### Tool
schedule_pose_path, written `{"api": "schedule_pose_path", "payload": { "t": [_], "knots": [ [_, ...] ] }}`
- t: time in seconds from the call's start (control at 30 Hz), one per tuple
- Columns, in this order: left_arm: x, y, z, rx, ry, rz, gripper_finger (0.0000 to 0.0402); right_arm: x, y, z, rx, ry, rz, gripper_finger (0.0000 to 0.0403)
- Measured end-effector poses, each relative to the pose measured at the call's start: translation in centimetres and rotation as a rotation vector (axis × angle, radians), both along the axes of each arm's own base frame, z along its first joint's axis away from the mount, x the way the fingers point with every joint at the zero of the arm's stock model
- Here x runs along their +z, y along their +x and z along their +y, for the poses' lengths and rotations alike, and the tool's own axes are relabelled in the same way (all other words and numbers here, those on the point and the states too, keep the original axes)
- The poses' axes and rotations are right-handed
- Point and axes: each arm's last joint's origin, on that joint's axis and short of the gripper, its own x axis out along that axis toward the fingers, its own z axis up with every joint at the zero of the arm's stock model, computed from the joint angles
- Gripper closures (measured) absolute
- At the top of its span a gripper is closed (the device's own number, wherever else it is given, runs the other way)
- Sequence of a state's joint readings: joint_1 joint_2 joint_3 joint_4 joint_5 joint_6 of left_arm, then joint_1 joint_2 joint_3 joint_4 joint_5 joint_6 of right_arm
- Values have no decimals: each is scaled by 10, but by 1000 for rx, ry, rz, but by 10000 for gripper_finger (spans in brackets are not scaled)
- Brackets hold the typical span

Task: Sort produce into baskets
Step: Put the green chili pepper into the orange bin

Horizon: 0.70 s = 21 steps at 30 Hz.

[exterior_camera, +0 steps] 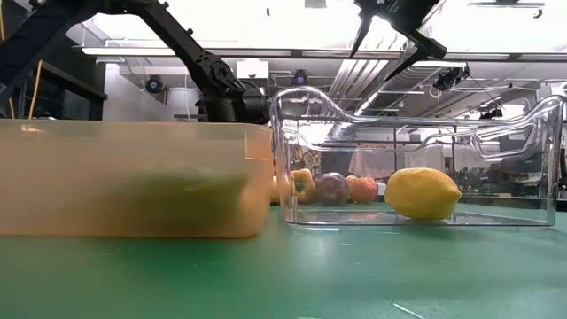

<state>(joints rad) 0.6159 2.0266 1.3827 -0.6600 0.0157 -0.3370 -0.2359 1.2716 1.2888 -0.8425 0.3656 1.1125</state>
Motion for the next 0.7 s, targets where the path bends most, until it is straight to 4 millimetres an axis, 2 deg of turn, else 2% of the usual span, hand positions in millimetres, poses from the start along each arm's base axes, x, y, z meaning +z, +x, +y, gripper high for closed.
{"api": "schedule_pose_path", "payload": {
  "t": [0.1,0.3,0.4,0.57,0.7],
  "knots": [
    [0,-1,0,-41,8,12,171,0,0,0,-12,-1,-3,33],
    [5,-13,11,-67,1,26,313,0,0,0,11,-10,8,33],
    [26,-22,13,-49,-9,-29,322,0,0,0,15,-2,5,33],
    [73,-29,10,-46,111,-165,322,0,0,0,65,-44,41,33],
    [109,-32,-13,-81,157,-232,322,1,1,0,88,-74,47,33]
  ]
}}
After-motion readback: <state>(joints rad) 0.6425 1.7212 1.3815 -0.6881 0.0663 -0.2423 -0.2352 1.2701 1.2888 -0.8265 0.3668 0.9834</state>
